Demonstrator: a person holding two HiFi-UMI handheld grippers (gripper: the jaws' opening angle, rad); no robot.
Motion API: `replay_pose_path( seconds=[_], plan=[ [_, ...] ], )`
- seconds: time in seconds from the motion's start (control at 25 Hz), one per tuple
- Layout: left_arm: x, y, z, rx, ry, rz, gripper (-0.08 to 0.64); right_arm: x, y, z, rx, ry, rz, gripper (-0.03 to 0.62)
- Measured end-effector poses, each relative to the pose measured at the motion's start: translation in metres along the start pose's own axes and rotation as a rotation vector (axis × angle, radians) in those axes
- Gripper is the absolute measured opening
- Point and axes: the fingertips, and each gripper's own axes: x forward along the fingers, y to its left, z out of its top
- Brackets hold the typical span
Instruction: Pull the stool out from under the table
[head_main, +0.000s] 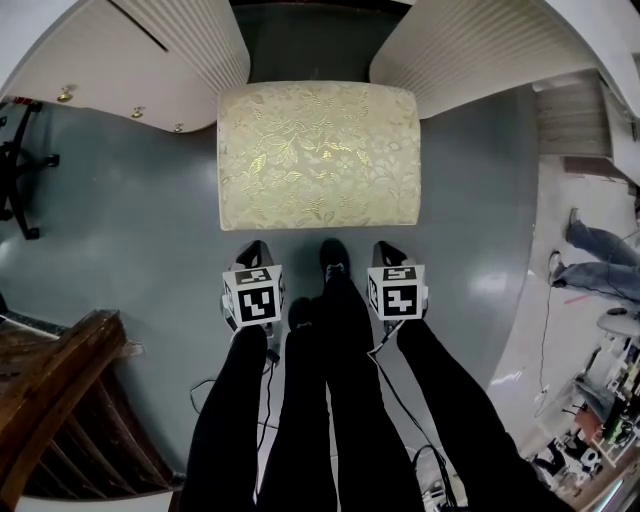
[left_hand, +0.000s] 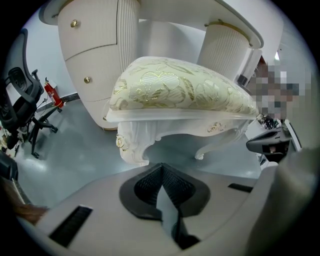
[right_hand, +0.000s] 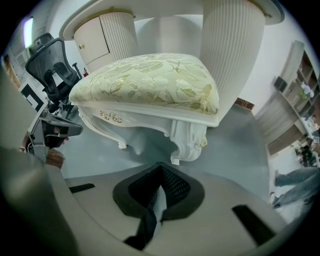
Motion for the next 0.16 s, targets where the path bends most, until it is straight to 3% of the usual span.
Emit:
replay_pose_path(
  seconds=[0.16],
  plan=[
    [0.0001,0.0012,-0.0022,0.0,0.007,0.0,0.006,0.0002,-0.0005,0.0029,-0.003,-0.006,0.002,0.003]
  ],
)
